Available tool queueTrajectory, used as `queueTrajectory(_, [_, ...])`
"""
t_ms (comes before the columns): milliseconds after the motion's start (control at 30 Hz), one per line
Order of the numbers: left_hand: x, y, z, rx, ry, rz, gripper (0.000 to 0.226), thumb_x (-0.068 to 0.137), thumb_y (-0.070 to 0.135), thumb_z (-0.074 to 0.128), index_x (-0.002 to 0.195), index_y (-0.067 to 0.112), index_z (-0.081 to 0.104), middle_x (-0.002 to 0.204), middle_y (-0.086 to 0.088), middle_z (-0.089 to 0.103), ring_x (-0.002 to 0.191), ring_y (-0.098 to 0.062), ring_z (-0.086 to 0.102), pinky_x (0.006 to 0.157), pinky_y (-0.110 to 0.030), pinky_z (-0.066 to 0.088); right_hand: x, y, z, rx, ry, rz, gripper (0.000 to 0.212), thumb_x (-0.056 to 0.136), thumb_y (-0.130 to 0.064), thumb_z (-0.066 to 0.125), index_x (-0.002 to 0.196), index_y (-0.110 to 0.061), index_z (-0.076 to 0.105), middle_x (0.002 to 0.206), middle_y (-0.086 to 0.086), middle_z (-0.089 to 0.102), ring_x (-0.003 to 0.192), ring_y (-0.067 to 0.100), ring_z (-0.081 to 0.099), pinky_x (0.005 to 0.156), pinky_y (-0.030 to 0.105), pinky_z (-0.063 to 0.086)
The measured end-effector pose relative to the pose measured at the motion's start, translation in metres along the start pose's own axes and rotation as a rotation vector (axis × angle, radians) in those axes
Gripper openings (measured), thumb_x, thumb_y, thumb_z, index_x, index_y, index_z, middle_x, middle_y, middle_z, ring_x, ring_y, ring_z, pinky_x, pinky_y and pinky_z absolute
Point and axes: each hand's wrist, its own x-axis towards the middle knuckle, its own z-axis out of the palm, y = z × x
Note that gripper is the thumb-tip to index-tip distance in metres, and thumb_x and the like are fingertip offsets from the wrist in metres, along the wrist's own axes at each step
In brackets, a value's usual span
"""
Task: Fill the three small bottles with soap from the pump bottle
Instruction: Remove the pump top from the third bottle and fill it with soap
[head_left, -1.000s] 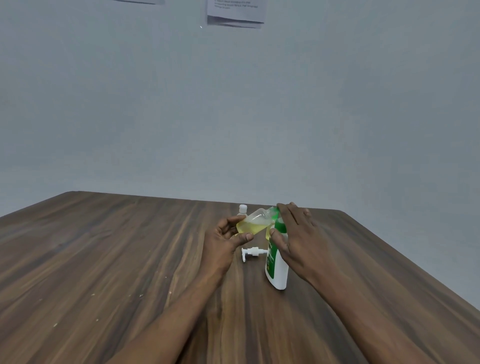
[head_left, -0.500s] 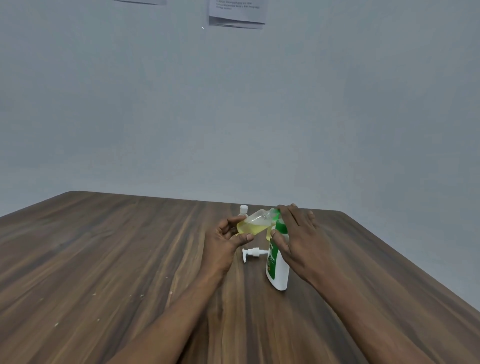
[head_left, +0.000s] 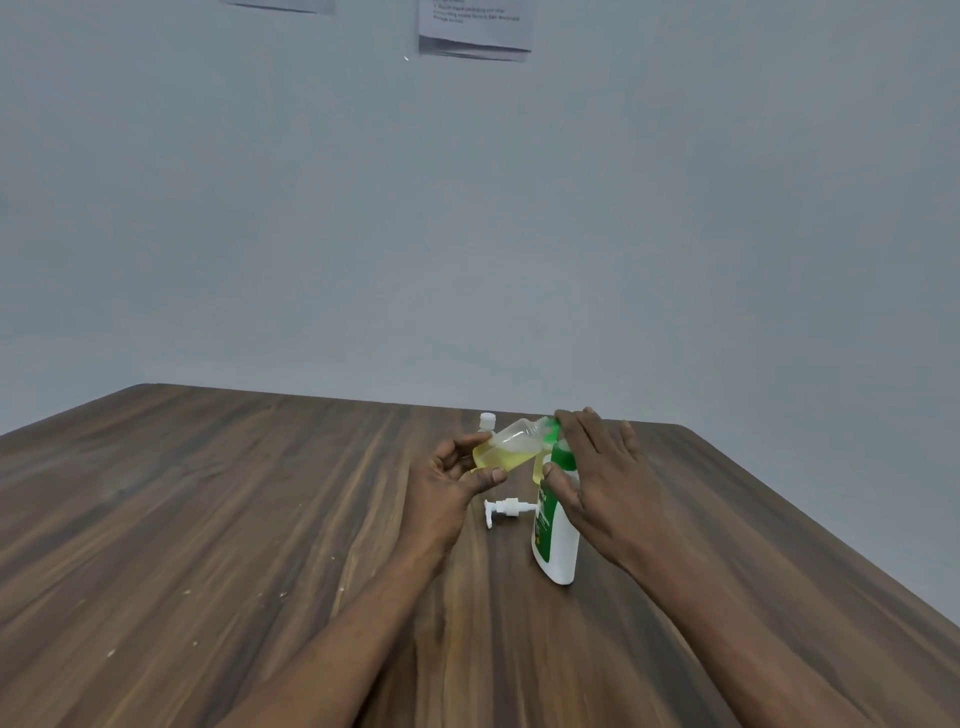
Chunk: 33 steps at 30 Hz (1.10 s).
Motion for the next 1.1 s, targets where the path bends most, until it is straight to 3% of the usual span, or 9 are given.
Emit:
queueTrajectory(200, [-0.002, 0.001, -0.005, 0.007, -0.010, -0.017, 0.045, 0.074, -0.012, 0.078, 0.115, 0.005, 0.069, 0.114, -0.010, 0.075, 0.107, -0.021, 0.071, 0.077, -0.022, 0.058, -0.005, -0.003, 0.006, -0.011, 0.039, -0.001, 0.059, 0.091, -0.044, 0.037, 0.140, -0.013, 0.049, 0.135, 0.002, 0.055, 0.130, 0.020, 0.048, 0.113, 0.055, 0.034])
queueTrajectory(467, [-0.005, -0.004, 0.004, -0.046, 0.001, -0.020, 0.041, 0.077, -0.014, 0.075, 0.112, 0.007, 0.068, 0.119, -0.008, 0.073, 0.106, -0.018, 0.072, 0.081, -0.023, 0.059, 0.001, 0.002, 0.000, -0.038, -0.005, -0.020, 0.062, 0.093, -0.046, 0.034, 0.145, -0.014, 0.041, 0.139, 0.000, 0.049, 0.138, 0.022, 0.041, 0.116, 0.051, 0.029])
queueTrajectory(667, [-0.005, -0.002, 0.000, -0.044, 0.011, -0.016, 0.043, 0.075, -0.016, 0.075, 0.112, 0.005, 0.068, 0.117, -0.008, 0.074, 0.104, -0.017, 0.073, 0.075, -0.021, 0.058, -0.004, -0.002, 0.004, 0.002, 0.044, -0.022, 0.056, 0.089, -0.039, 0.043, 0.138, -0.013, 0.049, 0.130, -0.001, 0.054, 0.125, 0.019, 0.049, 0.111, 0.056, 0.035])
queueTrajectory(900, [-0.006, -0.003, 0.001, -0.042, 0.013, -0.011, 0.042, 0.077, -0.014, 0.075, 0.113, 0.006, 0.068, 0.117, -0.007, 0.075, 0.107, -0.019, 0.072, 0.081, -0.025, 0.060, 0.003, 0.001, -0.003, -0.065, -0.027, -0.036, 0.062, 0.093, -0.047, 0.031, 0.144, -0.013, 0.042, 0.140, 0.002, 0.049, 0.139, 0.023, 0.040, 0.116, 0.052, 0.028])
queueTrajectory(1100, [-0.005, -0.003, 0.001, -0.044, 0.022, -0.013, 0.042, 0.076, -0.014, 0.075, 0.113, 0.004, 0.068, 0.116, -0.007, 0.075, 0.105, -0.017, 0.072, 0.080, -0.023, 0.059, -0.002, 0.000, -0.002, -0.027, 0.008, -0.033, 0.059, 0.092, -0.044, 0.036, 0.140, -0.013, 0.047, 0.133, 0.000, 0.053, 0.132, 0.018, 0.043, 0.113, 0.054, 0.033])
